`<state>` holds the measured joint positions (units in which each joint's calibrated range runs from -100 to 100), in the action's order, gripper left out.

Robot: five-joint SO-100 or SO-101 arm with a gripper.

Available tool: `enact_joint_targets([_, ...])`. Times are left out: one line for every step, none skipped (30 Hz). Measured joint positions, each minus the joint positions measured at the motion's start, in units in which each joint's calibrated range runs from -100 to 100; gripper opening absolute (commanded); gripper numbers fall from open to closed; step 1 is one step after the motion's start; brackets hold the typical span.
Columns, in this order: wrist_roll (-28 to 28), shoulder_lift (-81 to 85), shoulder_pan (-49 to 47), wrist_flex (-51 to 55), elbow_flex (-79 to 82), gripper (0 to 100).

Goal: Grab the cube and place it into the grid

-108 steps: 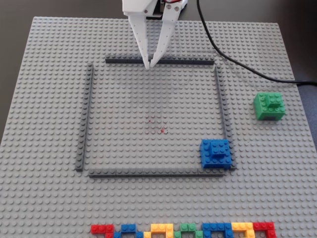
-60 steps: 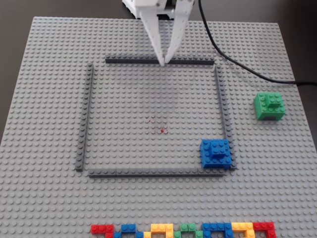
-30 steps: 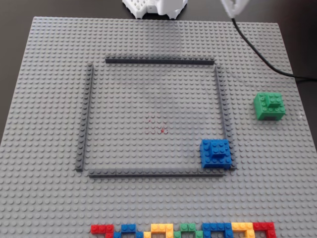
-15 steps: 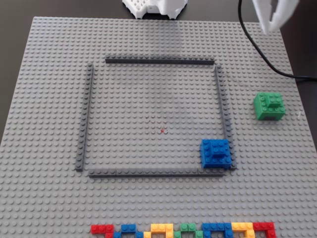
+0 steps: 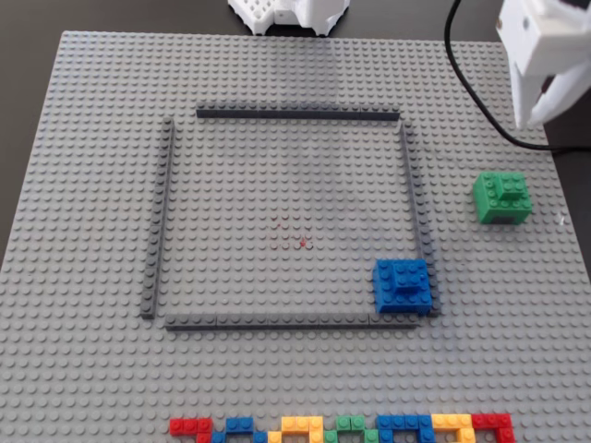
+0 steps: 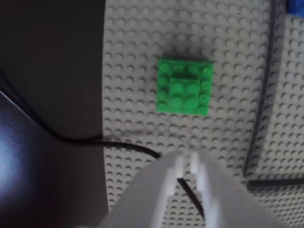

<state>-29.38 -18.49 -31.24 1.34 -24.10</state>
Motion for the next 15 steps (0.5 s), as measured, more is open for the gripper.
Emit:
enact_joint_targets([0.00, -1.02, 0.00, 0.05, -0.88, 3])
enact_joint_targets([0.00, -1.95, 0.00, 0.05, -1.59, 3])
enact_joint_targets([0.00, -2.97, 0.00, 0.05, -2.38, 3])
enact_joint_targets([0.00, -3.73, 0.00, 0.05, -3.09, 3])
enact_joint_targets([0.00, -4.50, 0.00, 0.05, -3.62, 3])
enact_joint_targets([0.00, -5.09, 0.00, 0.05, -4.15, 2])
enact_joint_targets([0.00, -5.60, 0.00, 0.05, -4.59, 1])
enact_joint_targets([0.00, -6.02, 0.15, 0.05, -4.85, 1])
enact_joint_targets([0.00, -6.45, 0.22, -0.05, -4.94, 1])
enact_joint_targets([0.10, -6.79, 0.29, -0.20, -4.94, 1])
enact_joint_targets([0.20, -7.12, 0.36, -0.29, -4.94, 1])
enact_joint_targets([0.29, -7.38, 0.44, -0.34, -4.94, 1])
enact_joint_targets([0.29, -7.63, 0.51, -0.34, -4.94, 2])
enact_joint_targets([0.29, -7.72, 0.58, -0.34, -4.94, 6])
enact_joint_targets([0.29, -7.89, 0.73, -0.34, -4.94, 10])
